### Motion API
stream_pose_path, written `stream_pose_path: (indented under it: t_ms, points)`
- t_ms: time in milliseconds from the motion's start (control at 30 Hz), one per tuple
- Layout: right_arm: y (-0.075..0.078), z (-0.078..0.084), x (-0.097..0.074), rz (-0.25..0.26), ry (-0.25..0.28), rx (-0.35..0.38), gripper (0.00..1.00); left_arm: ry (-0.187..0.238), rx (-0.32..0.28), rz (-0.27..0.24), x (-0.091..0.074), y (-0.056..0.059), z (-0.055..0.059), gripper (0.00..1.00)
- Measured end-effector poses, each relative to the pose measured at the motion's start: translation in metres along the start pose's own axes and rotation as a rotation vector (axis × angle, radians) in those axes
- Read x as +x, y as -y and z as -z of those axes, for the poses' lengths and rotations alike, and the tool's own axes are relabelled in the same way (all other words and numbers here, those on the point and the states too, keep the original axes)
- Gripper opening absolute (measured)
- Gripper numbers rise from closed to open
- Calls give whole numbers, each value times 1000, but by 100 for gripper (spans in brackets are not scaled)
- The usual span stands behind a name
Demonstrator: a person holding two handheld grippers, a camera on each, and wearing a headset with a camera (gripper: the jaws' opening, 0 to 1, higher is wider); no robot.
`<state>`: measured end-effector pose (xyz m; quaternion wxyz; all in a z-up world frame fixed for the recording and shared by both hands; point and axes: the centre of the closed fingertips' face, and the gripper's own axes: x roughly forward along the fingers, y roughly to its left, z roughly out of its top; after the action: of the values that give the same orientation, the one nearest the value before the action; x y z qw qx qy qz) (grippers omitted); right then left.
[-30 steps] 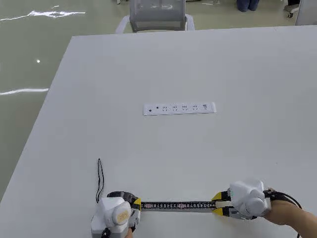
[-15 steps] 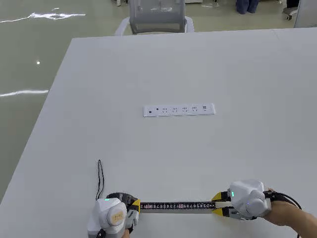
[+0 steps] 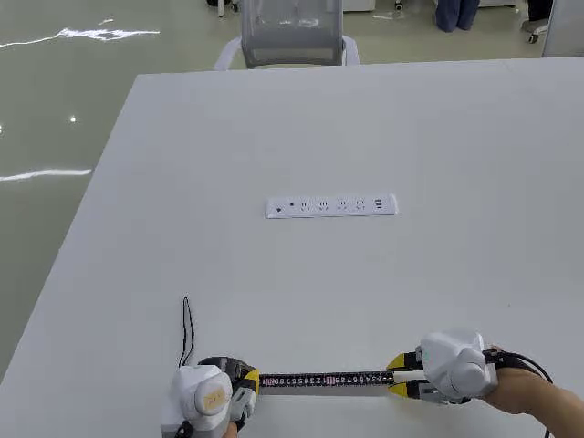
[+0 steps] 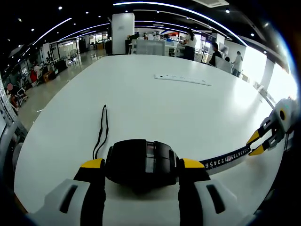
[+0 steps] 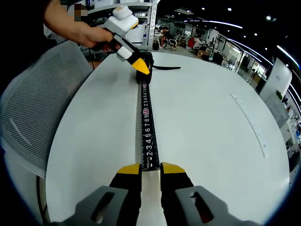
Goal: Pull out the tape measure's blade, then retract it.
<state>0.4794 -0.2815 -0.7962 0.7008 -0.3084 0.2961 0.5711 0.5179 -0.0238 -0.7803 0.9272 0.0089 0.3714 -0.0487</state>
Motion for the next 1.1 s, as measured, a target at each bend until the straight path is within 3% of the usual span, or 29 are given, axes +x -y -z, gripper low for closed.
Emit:
stream_pose_path:
  t_ms: [1100]
  points:
    - [0,-18,2,-5,17,-6,13,-2,-27,20,0,-2,-1,59]
